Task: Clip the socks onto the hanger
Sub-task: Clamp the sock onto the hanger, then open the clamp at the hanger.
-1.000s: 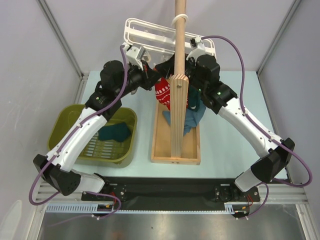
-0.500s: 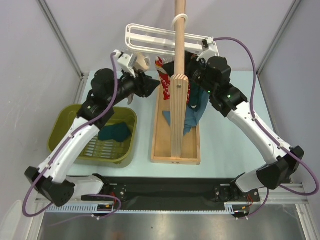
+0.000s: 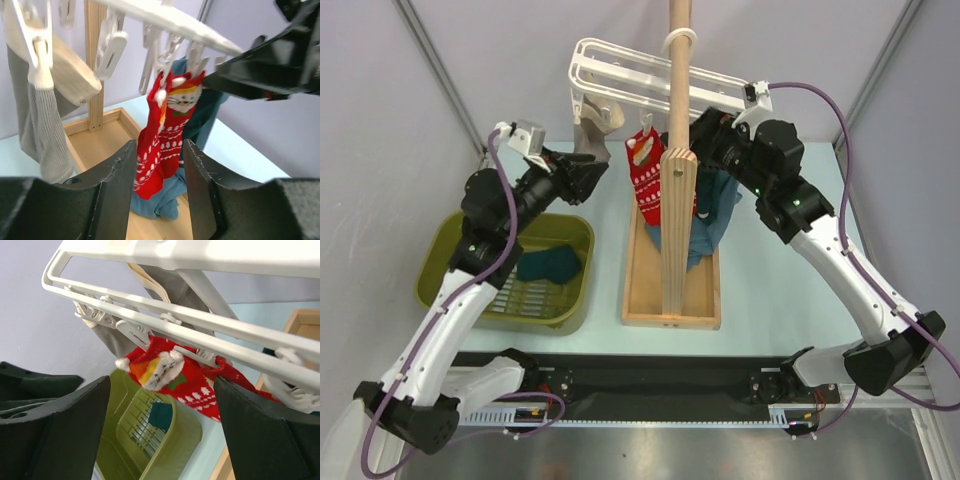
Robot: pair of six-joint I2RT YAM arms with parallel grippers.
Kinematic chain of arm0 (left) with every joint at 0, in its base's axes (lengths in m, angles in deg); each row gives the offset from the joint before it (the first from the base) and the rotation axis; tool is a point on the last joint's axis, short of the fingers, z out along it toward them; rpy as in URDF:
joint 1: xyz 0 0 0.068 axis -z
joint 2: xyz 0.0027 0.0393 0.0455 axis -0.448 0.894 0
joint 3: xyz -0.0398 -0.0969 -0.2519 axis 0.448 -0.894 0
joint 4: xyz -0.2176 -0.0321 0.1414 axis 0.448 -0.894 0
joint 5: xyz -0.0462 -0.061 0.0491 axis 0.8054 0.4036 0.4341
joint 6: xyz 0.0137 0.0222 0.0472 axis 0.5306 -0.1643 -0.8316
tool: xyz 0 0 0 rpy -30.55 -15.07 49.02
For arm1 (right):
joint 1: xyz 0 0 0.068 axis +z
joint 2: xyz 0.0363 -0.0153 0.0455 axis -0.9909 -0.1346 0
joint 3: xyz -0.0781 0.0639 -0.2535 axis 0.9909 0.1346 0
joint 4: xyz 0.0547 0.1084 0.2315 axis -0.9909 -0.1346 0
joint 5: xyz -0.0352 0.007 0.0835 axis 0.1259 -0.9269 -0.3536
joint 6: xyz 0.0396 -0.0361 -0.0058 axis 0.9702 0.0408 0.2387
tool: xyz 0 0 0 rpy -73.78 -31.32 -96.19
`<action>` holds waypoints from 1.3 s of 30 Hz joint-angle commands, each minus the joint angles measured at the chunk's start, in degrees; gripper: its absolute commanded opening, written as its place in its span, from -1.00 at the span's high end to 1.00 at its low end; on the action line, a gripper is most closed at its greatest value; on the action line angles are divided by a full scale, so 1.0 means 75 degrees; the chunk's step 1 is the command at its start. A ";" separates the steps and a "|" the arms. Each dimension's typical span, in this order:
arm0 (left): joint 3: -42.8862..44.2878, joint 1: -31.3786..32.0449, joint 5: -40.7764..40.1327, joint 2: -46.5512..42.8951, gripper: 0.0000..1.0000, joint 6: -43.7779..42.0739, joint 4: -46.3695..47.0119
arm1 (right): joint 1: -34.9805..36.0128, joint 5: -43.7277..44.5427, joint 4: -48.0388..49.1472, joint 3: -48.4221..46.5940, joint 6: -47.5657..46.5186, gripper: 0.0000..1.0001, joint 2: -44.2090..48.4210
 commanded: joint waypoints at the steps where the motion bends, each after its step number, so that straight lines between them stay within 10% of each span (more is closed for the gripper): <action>1: -0.0468 -0.0041 -0.0222 0.0215 0.04 0.0177 0.1194 | -0.0076 -0.0260 0.0212 0.0069 0.0041 -0.77 0.0295; 9: -0.0926 -0.0041 -0.1395 0.0578 0.05 -0.0092 0.2988 | -0.0076 -0.0740 0.0317 0.0092 0.0076 -0.57 0.0389; 17: -0.0727 -0.0041 -0.0961 0.1210 0.13 -0.0186 0.3774 | -0.0076 -0.1257 0.0493 0.0046 0.0111 0.20 0.0424; 39: -0.0048 0.0264 -0.1676 0.2289 -0.06 -0.0889 0.4594 | -0.0041 -0.2476 0.1302 -0.0189 0.0673 0.48 -0.0372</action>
